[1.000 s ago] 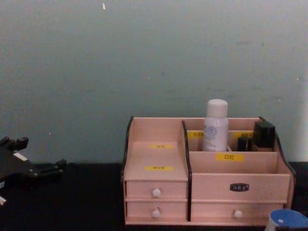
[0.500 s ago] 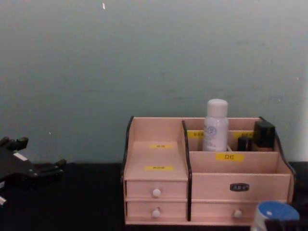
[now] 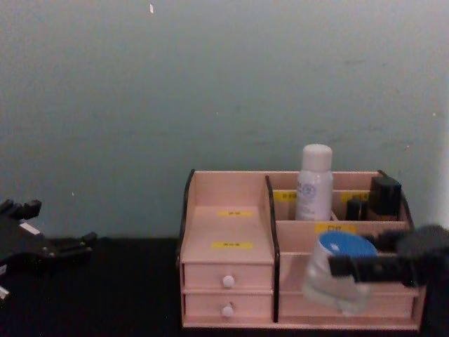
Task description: Pick up the facial cleanser and watermelon frost from the table and place them into the tiered storage box.
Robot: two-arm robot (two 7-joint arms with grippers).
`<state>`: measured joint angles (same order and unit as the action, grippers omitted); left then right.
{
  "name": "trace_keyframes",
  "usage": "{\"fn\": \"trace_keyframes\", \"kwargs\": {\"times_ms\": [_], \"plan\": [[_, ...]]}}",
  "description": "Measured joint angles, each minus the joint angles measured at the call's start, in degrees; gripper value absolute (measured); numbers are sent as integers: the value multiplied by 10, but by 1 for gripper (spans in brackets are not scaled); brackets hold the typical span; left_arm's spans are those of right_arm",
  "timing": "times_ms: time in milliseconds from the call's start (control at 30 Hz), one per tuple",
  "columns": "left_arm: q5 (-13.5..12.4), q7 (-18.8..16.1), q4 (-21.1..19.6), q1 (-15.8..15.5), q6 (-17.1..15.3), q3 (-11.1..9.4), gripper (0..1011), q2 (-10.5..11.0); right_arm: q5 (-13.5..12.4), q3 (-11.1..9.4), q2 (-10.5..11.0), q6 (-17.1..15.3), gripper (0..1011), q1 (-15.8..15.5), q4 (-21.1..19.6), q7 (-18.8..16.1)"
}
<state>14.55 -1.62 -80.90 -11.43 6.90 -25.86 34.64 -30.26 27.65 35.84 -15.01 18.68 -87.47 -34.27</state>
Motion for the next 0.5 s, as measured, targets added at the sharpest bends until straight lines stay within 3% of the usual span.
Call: {"fn": "trace_keyframes", "kwargs": {"times_ms": [500], "plan": [[0,0,0,0,0,0,1001,0,15,45,-71,11,720,99,68,6]]}}
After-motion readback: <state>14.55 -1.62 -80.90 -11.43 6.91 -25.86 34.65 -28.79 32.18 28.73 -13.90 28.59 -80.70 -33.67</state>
